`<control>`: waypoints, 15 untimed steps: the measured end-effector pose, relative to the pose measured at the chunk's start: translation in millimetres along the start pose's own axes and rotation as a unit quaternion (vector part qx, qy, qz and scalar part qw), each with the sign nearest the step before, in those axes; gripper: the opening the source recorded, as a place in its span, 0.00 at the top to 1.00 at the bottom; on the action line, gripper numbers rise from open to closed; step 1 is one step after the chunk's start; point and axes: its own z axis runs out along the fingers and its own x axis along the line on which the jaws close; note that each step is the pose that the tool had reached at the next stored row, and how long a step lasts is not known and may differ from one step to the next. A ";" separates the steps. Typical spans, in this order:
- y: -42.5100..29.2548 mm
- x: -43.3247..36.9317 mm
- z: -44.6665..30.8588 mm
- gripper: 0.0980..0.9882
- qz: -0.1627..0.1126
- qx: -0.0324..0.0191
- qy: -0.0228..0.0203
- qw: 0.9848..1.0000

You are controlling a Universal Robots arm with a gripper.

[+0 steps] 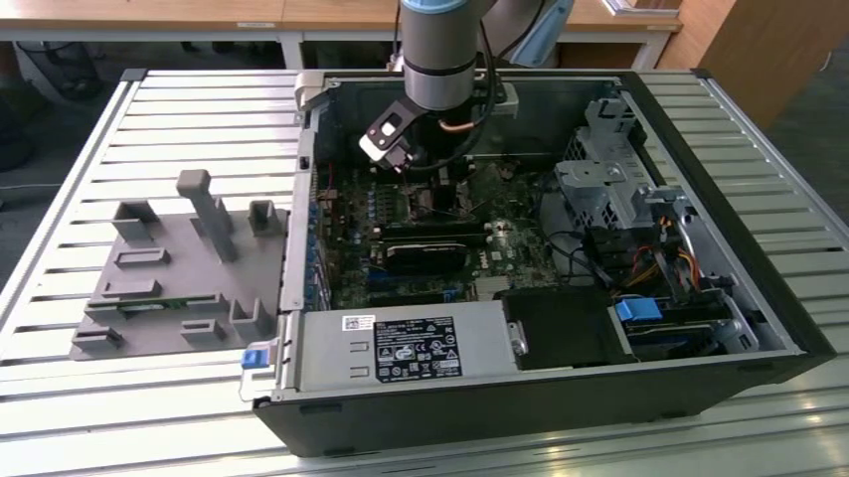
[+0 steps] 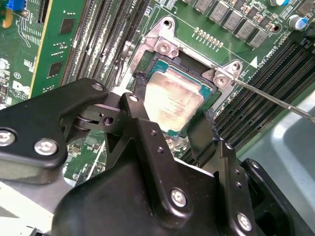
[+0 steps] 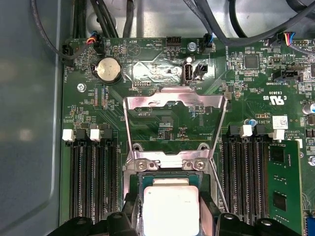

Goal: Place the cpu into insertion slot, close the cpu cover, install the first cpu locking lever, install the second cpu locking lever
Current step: 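Place the cpu into insertion slot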

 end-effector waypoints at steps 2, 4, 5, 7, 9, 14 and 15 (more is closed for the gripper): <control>0.1 0.0 -1.2 0.43 0.000 0.000 0.000 1.000; 0.2 0.0 -3.0 0.43 0.000 0.000 0.000 1.000; 0.3 0.0 -3.9 0.43 0.000 0.000 0.000 1.000; 0.4 0.0 -5.8 0.43 0.000 0.000 0.000 1.000; 0.5 0.0 -7.5 0.43 0.000 0.000 0.000 1.000; 1.0 0.0 -13.4 0.43 0.000 0.000 0.000 1.000; 1.1 0.0 -14.9 0.43 0.000 0.000 0.000 1.000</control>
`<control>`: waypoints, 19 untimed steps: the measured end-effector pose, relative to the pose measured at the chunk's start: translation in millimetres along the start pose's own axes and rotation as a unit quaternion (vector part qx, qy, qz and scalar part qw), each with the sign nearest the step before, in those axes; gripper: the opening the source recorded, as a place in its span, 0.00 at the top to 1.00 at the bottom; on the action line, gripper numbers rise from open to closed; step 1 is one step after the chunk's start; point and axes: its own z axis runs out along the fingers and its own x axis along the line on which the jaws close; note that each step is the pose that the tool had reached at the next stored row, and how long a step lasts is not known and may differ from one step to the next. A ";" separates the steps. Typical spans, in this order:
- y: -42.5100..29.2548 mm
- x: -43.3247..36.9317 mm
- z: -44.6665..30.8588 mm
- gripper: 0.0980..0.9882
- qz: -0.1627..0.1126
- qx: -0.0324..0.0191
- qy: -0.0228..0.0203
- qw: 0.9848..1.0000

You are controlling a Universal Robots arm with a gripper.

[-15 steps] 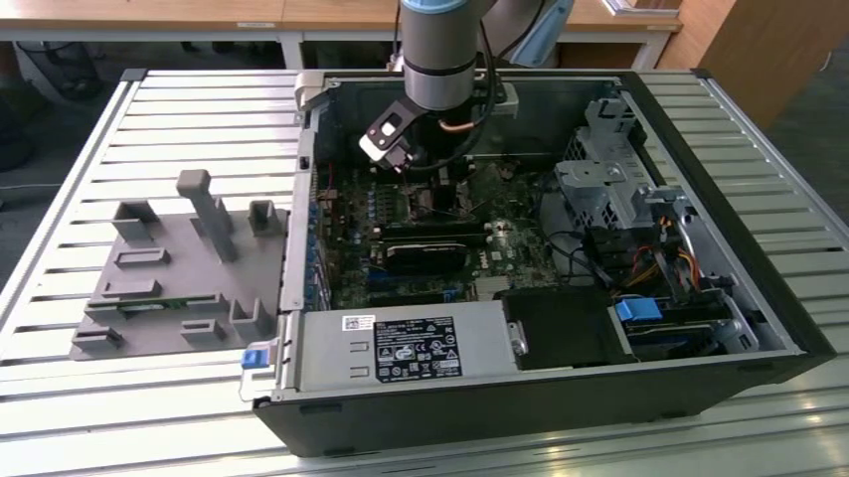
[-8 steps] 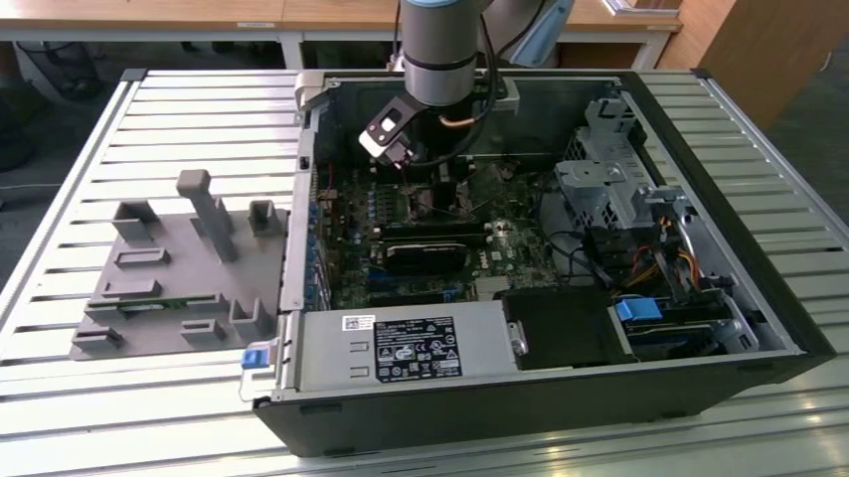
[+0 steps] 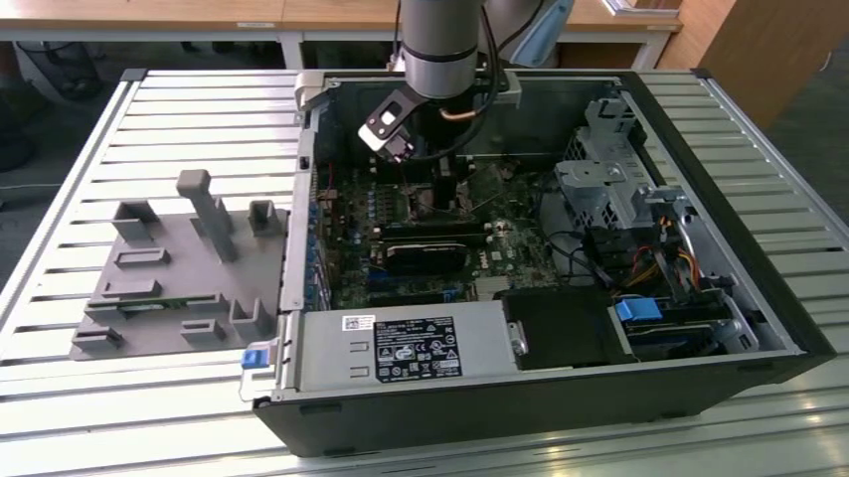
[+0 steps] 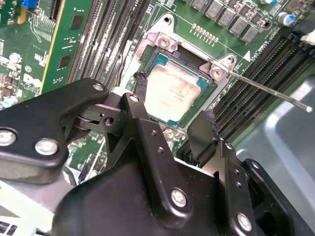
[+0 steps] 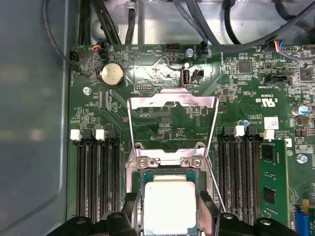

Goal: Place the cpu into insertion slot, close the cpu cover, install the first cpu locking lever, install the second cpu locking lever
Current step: 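Place the cpu into insertion slot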

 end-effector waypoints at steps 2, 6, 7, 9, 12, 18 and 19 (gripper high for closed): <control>0.2 0.0 -2.5 0.44 0.000 0.000 0.000 1.000; 0.3 0.0 -3.6 0.59 0.000 0.000 0.000 1.000; 0.3 0.0 -3.7 0.65 0.000 0.000 0.000 1.000; 0.3 -0.2 -3.8 0.71 0.000 0.000 0.000 1.000; 0.3 -0.8 -3.7 0.85 0.000 0.000 0.000 1.000; 0.3 -1.1 -3.7 0.99 0.000 0.000 0.000 1.000; 0.3 -1.1 -3.7 0.99 0.000 0.000 0.000 1.000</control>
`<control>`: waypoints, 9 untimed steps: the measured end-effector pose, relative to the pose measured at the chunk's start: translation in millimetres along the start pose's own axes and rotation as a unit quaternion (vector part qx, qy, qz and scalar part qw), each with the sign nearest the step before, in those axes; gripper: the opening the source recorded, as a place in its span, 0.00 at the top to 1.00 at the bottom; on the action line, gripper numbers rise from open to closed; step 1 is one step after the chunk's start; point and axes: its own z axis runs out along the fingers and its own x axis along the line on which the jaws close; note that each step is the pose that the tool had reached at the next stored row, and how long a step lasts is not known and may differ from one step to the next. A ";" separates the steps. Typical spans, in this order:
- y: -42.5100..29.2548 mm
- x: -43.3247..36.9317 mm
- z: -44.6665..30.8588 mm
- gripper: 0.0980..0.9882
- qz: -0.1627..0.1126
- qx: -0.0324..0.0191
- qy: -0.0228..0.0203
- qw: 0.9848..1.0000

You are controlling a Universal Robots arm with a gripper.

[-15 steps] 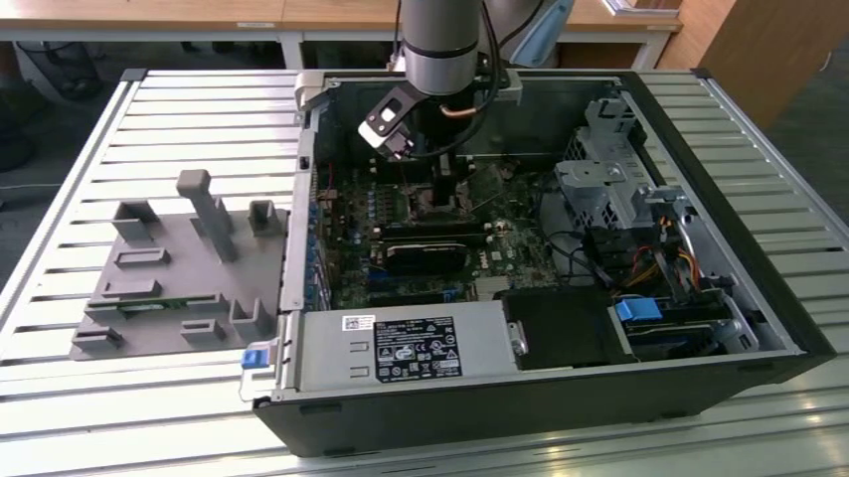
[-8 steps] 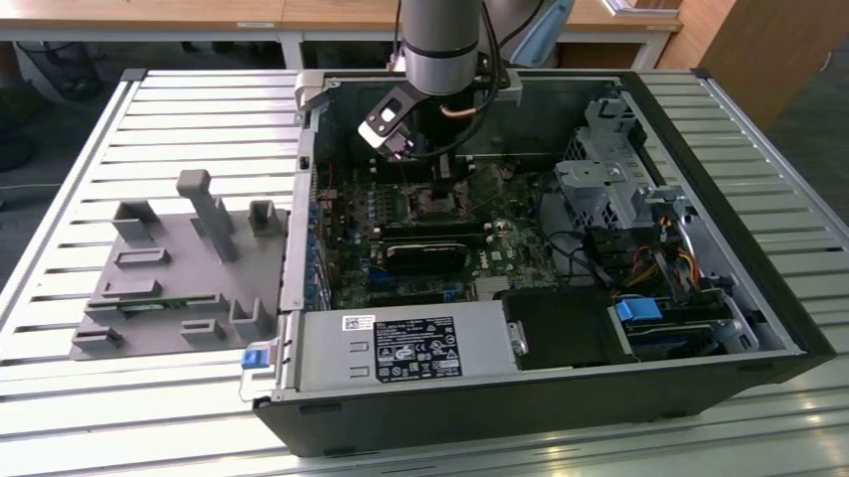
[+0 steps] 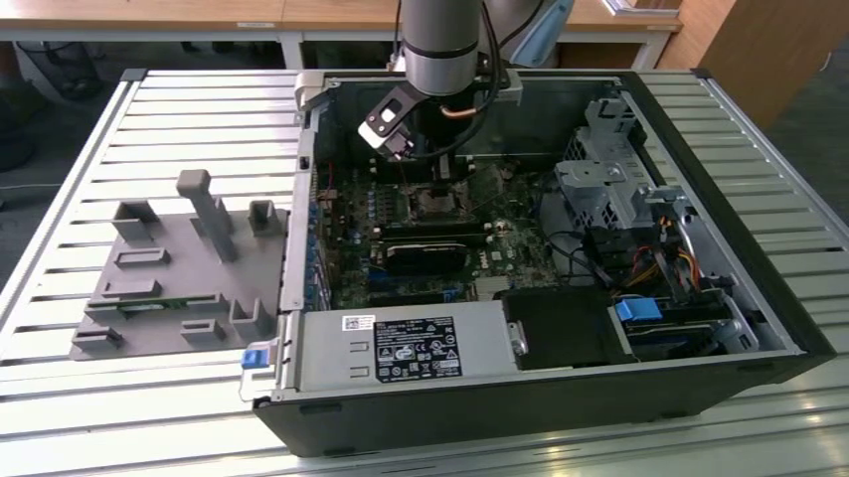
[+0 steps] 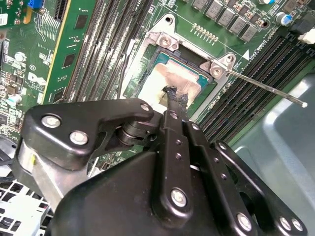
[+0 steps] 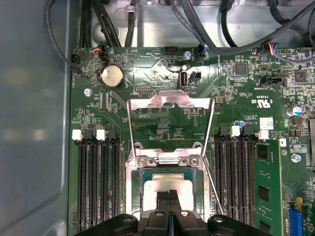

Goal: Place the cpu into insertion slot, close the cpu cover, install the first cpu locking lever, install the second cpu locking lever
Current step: 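Place the cpu into insertion slot, then close the cpu cover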

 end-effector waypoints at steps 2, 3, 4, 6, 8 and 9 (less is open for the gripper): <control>0.0 0.0 -0.3 0.99 0.000 0.000 0.000 1.000; 0.0 0.0 -0.4 0.99 0.000 0.000 0.000 1.000; 0.0 0.0 -0.6 0.99 0.000 0.000 0.000 1.000; 0.1 0.0 -1.1 0.99 0.000 0.000 0.000 1.000; 0.1 0.0 -1.8 0.99 0.000 0.000 0.000 1.000; 0.2 0.0 -2.2 0.99 0.000 0.000 0.000 1.000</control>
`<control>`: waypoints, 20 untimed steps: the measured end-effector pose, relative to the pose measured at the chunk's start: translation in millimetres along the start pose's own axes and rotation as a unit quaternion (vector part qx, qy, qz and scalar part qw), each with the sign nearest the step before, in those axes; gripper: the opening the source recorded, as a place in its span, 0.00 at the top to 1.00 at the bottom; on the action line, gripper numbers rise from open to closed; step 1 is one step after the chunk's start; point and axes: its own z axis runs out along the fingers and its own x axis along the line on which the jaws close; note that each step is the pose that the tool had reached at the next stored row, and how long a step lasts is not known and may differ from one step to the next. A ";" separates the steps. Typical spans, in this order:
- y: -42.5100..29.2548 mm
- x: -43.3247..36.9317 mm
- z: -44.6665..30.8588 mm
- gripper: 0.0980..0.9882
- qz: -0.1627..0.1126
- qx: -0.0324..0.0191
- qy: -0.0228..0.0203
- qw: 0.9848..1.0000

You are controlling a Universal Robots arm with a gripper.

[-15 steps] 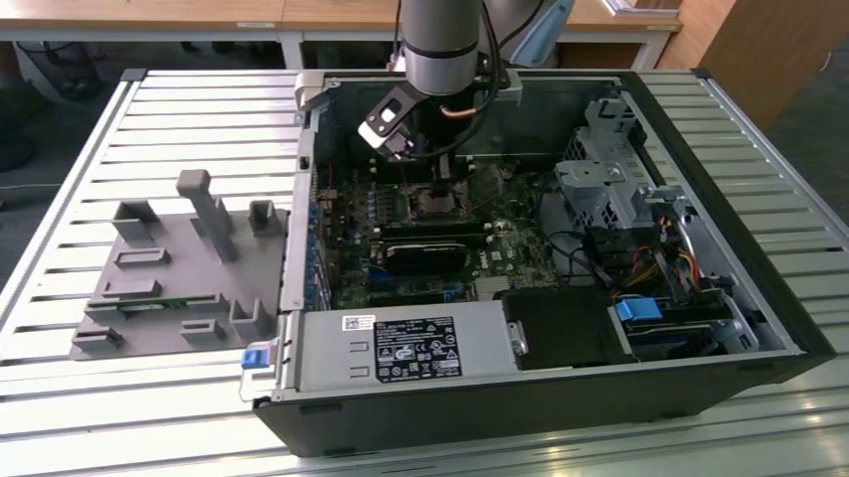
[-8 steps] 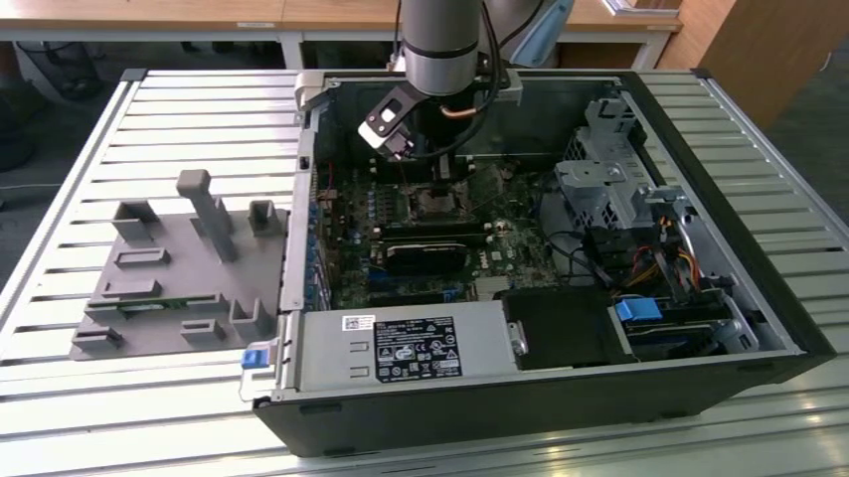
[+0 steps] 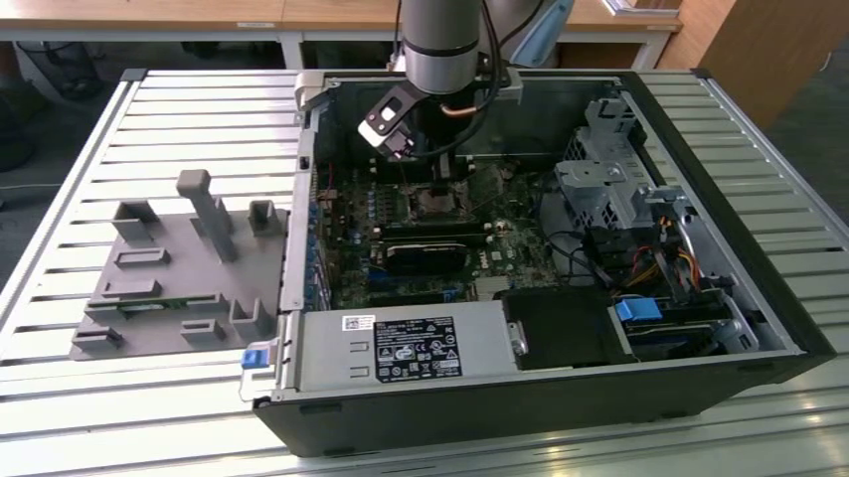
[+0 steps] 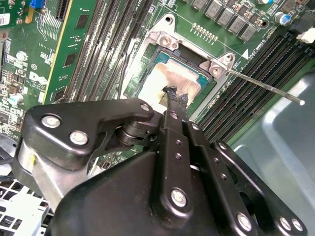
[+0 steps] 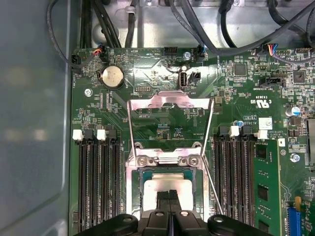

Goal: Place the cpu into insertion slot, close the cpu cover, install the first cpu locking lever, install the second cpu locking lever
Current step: 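Close the cpu cover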

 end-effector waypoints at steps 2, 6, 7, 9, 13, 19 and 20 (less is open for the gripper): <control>0.1 0.0 -1.1 0.99 0.000 0.000 0.000 1.000; 0.2 0.0 -3.0 0.99 0.000 0.000 0.000 1.000; 0.3 0.0 -3.3 0.99 0.000 0.000 0.000 1.000; 0.3 0.0 -3.7 0.99 0.000 0.000 0.000 1.000; 0.3 0.0 -4.3 0.99 0.000 0.000 0.000 1.000; 0.5 0.0 -7.6 0.99 0.000 0.000 0.000 1.000; 0.6 0.0 -7.8 0.99 0.000 0.000 0.000 1.000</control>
